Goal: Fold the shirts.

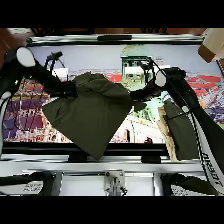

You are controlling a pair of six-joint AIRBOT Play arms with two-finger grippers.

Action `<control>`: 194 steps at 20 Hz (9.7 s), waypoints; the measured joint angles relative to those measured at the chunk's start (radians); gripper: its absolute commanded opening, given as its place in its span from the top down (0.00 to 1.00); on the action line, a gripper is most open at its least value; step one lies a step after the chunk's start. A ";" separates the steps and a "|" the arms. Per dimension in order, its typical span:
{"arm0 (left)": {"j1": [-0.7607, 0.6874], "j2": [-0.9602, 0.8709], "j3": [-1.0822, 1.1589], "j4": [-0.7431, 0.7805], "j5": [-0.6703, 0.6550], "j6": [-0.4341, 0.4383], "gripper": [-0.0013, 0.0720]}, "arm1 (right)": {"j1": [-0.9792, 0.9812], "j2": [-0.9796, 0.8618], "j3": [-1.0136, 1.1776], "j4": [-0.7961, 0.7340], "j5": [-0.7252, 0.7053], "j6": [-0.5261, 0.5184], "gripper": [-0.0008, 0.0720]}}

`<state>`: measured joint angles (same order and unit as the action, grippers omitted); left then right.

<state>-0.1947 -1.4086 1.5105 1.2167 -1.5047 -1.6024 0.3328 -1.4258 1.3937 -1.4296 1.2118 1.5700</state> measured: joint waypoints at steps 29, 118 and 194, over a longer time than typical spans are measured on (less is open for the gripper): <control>0.027 0.358 -1.025 -0.593 0.752 0.263 0.94 | 0.000 0.040 0.017 0.026 0.065 -0.066 0.90; 0.634 0.094 -0.695 -0.099 0.433 0.220 0.94 | -0.286 -0.092 -0.307 0.262 0.024 -0.096 0.29; 0.464 -0.189 -0.298 -0.092 0.393 0.233 0.94 | -0.232 -0.283 0.062 0.019 -0.073 -0.006 0.90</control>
<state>0.2695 -1.5978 1.2121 1.1244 -1.1122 -1.3689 0.1005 -1.7092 1.4555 -1.4105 1.1385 1.5642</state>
